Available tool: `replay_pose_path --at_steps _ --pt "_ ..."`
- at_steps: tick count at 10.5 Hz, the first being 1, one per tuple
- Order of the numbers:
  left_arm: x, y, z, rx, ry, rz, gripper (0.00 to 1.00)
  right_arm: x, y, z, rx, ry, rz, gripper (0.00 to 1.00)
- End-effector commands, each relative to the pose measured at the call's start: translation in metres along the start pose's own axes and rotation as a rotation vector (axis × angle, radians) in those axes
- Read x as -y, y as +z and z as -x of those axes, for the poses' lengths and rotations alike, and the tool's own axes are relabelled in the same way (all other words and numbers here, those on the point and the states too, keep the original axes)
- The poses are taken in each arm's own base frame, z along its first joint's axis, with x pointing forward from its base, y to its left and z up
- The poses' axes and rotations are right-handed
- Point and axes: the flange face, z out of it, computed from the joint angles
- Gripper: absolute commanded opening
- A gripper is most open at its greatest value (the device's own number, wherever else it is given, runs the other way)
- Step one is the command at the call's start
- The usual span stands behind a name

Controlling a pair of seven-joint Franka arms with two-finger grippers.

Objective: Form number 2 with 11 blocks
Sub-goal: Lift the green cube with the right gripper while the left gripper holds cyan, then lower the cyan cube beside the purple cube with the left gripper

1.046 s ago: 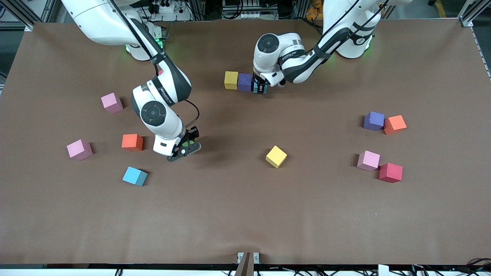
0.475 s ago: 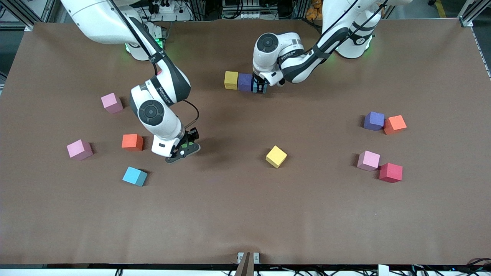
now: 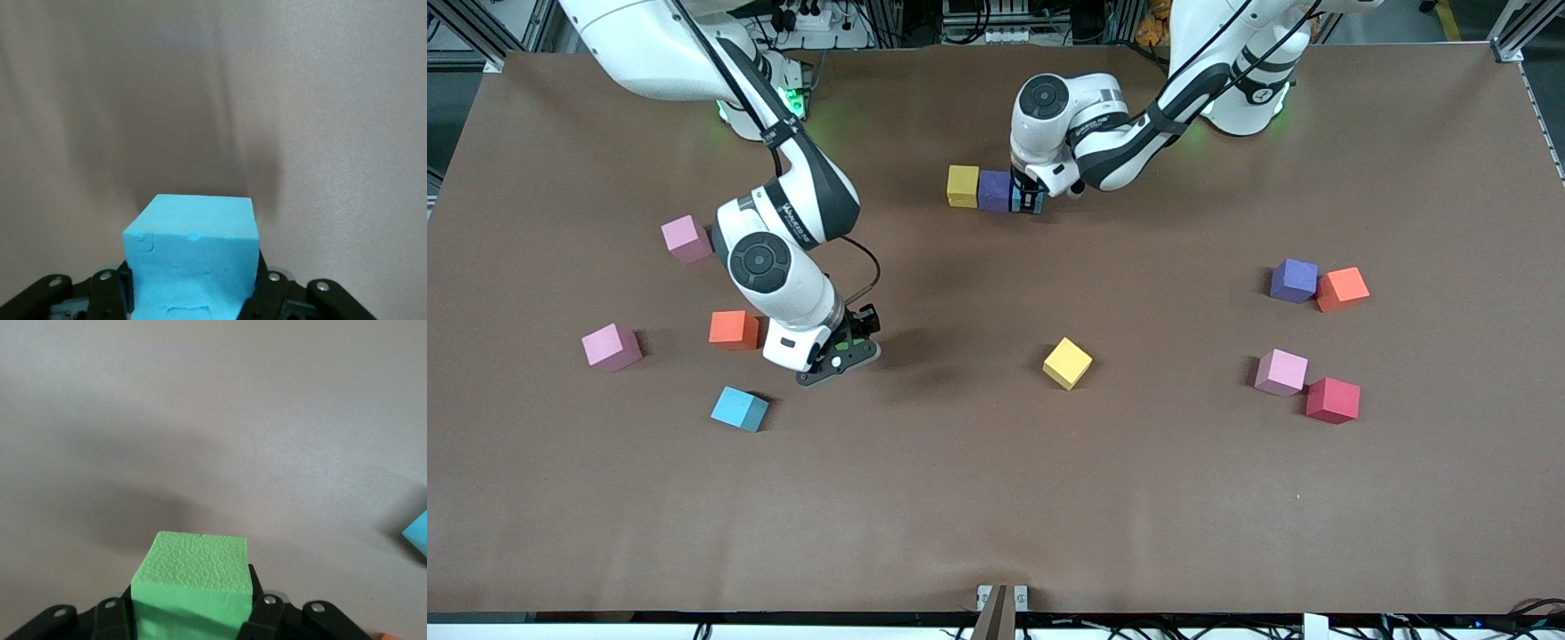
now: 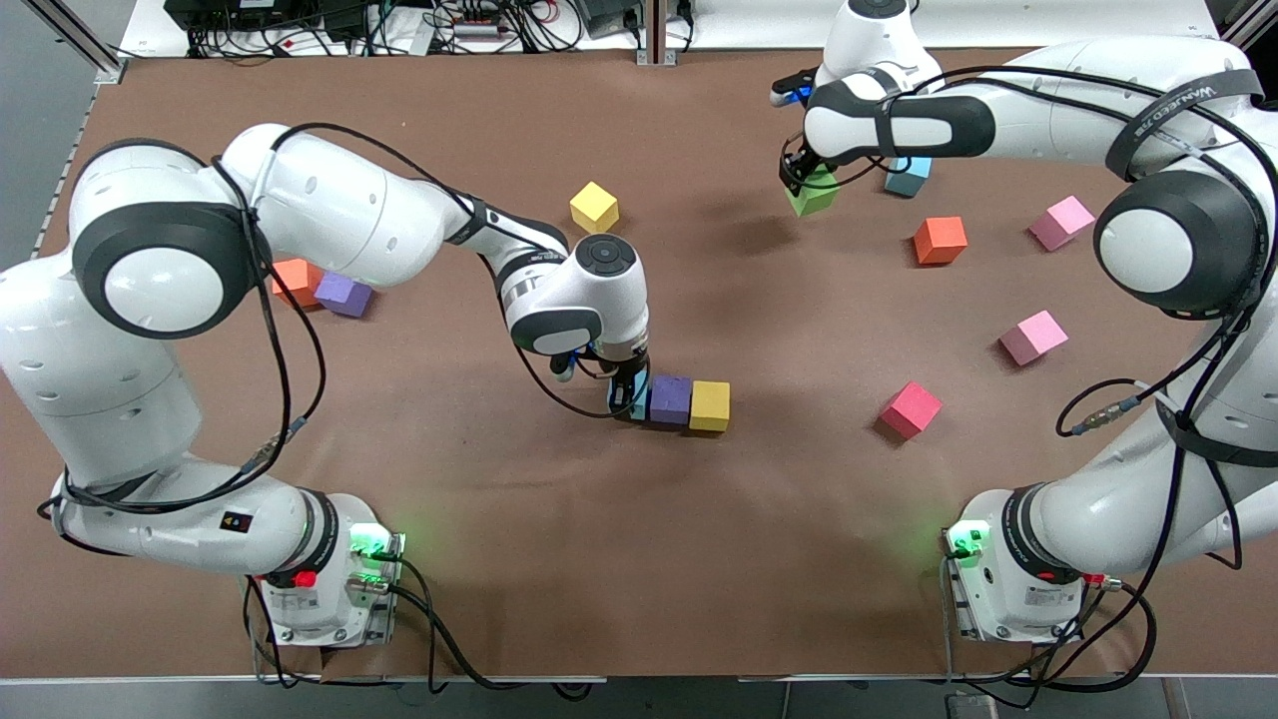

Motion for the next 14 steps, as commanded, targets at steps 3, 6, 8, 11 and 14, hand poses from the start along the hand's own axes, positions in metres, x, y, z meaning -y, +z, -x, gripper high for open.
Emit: replay_pose_path --at_steps 3,6,8,11,14 --pt "0.006 0.002 0.008 -0.012 -0.137 0.023 0.23 -0.003 -0.012 -0.005 -0.02 0.015 -0.005 0.0" --pt "0.005 0.002 0.008 -0.011 -0.137 0.024 0.24 0.001 -0.019 -0.01 -0.03 0.001 -0.006 0.0" --pt "0.002 0.001 0.011 -0.003 -0.141 0.02 0.24 0.012 -0.019 -0.01 -0.028 -0.008 -0.007 0.0" --pt "0.008 0.004 0.015 -0.005 -0.121 0.016 0.55 -0.033 -0.015 -0.004 0.015 0.016 -0.002 0.0" --pt "0.012 0.011 0.015 -0.023 -0.108 0.018 1.0 -0.024 -0.021 -0.004 0.015 -0.015 0.0 0.0"
